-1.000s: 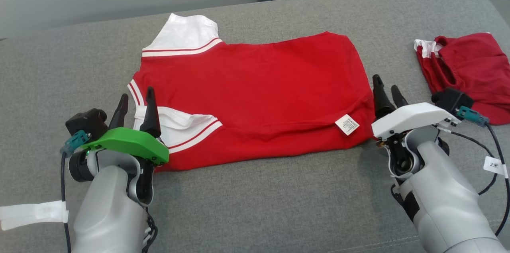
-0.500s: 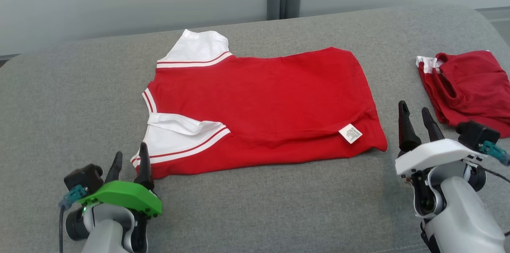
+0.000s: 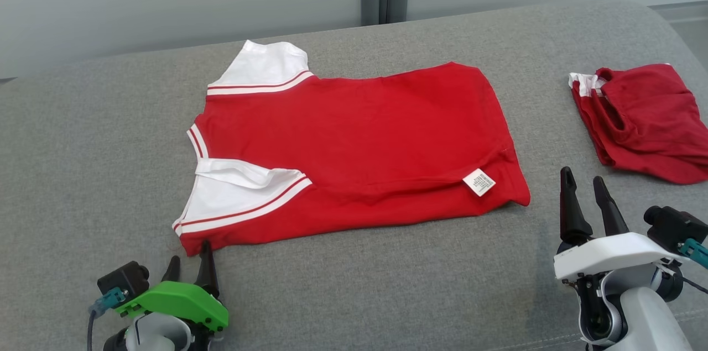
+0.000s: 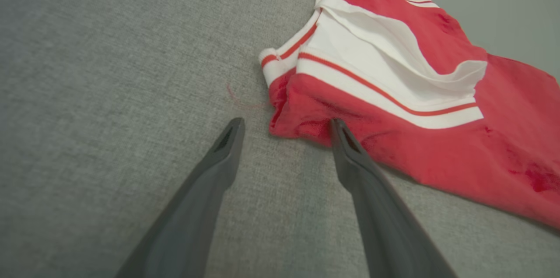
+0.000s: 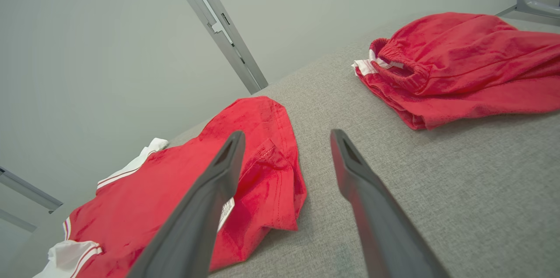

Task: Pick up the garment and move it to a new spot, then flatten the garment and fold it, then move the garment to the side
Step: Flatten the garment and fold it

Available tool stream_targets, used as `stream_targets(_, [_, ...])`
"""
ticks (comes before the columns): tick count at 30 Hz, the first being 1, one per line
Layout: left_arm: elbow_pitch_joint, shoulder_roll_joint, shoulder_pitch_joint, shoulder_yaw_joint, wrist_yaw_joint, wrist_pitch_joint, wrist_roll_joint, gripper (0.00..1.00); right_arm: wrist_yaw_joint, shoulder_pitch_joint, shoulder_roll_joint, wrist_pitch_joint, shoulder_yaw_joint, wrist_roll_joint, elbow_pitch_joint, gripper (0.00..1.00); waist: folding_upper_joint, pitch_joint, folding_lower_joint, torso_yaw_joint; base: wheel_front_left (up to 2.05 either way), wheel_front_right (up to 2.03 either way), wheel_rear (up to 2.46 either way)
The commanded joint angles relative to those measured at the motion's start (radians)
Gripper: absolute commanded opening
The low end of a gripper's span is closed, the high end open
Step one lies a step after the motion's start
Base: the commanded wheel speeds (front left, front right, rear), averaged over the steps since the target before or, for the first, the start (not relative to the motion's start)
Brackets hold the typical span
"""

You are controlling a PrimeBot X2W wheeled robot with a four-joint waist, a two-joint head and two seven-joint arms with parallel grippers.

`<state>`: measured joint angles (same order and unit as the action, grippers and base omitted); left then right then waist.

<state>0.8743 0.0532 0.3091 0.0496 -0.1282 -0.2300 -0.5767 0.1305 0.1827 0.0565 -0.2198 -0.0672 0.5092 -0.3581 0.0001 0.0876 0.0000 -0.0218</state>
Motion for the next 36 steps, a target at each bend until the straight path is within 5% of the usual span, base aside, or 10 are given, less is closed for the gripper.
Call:
stream_targets(1, [0.013, 0.003, 0.018, -0.006, 0.003, 0.003, -0.021, 1.0, 0.0, -0.015, 0.0, 0.009, -0.003, -0.003, 0.019, 1.0, -0.0001, 0.009, 0.0, -0.01, 0.0, 0.0, 0.0])
stream_targets(8, [0.077, -0.002, 0.058, 0.004, -0.001, 0.004, -0.087, 1.0, 0.0, -0.035, -0.005, 0.034, -0.006, 0.011, 0.076, 1.0, -0.0001, 0.029, 0.0, -0.033, 0.0, 0.0, 0.0])
stream_targets(12, [0.099, -0.003, 0.071, 0.025, -0.002, 0.012, -0.1, 0.28, 0.0, -0.036, -0.005, 0.035, -0.006, 0.016, 0.081, 1.0, -0.0001, 0.029, 0.0, -0.037, 0.0, 0.0, 0.0])
stream_targets(14, [0.104, -0.004, 0.077, 0.037, -0.003, 0.01, -0.106, 0.0, 0.0, -0.037, -0.005, 0.036, -0.006, 0.017, 0.08, 1.0, -0.0001, 0.028, 0.0, -0.037, 0.0, 0.0, 0.0])
stream_targets(23, [0.04, -0.001, 0.076, 0.066, -0.004, -0.026, -0.125, 0.0, 0.0, -0.027, -0.005, 0.082, 0.003, 0.028, 0.021, 1.0, -0.0001, 0.03, 0.0, -0.021, 0.0, 0.0, 0.0])
stream_targets(36, [-0.11, 0.002, 0.03, 0.099, -0.003, -0.035, -0.126, 0.0, 0.0, 0.096, -0.003, 0.135, 0.055, 0.082, -0.243, 1.0, -0.0001, 0.04, 0.0, 0.031, 0.0, 0.0, 0.0])
